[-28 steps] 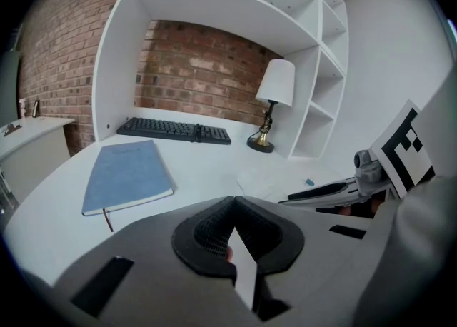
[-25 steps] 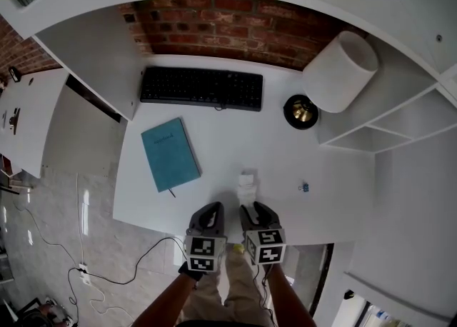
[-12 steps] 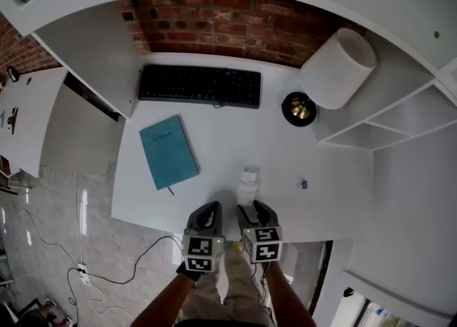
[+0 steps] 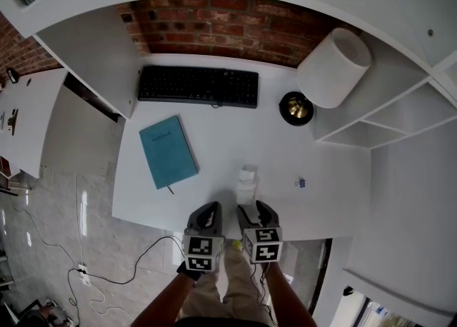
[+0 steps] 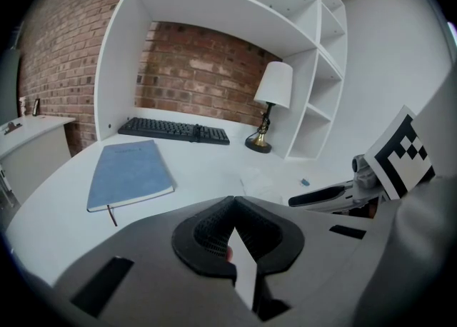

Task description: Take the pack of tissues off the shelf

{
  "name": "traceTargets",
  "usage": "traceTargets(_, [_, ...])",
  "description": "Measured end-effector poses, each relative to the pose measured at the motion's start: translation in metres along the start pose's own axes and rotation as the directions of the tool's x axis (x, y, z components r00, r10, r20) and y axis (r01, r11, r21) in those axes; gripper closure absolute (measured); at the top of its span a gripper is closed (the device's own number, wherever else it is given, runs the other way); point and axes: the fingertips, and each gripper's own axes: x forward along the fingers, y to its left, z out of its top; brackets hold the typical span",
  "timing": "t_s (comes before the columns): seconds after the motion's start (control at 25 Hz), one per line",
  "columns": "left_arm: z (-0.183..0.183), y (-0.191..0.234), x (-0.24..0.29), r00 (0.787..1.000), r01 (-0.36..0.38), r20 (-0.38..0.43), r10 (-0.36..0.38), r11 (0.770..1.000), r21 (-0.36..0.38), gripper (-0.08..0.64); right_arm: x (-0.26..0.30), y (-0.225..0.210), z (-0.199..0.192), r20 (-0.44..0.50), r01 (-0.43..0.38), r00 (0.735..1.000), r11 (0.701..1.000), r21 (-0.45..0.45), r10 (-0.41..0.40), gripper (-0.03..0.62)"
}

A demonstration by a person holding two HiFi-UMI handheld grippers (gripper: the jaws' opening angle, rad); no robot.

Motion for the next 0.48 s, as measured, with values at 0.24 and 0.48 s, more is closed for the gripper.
traceTargets(0.24, [0.005,-0.003,-0.011,1.0,-0.002,-0.007,0.002,1.0,0.005,0.541,-0.025,0.005,0.007,0.03,-0.001,1.0,1.0,-0.018,0.001,0.406])
traceTargets(0.48, [0.026,-0.009,-0.039,1.0,0.006,0.015,-0.006,0.999,0.034,0.541,-0.062,0.015,0.013,0.062,-0.007,0.998,0.999,-0.045,0.01,0.481])
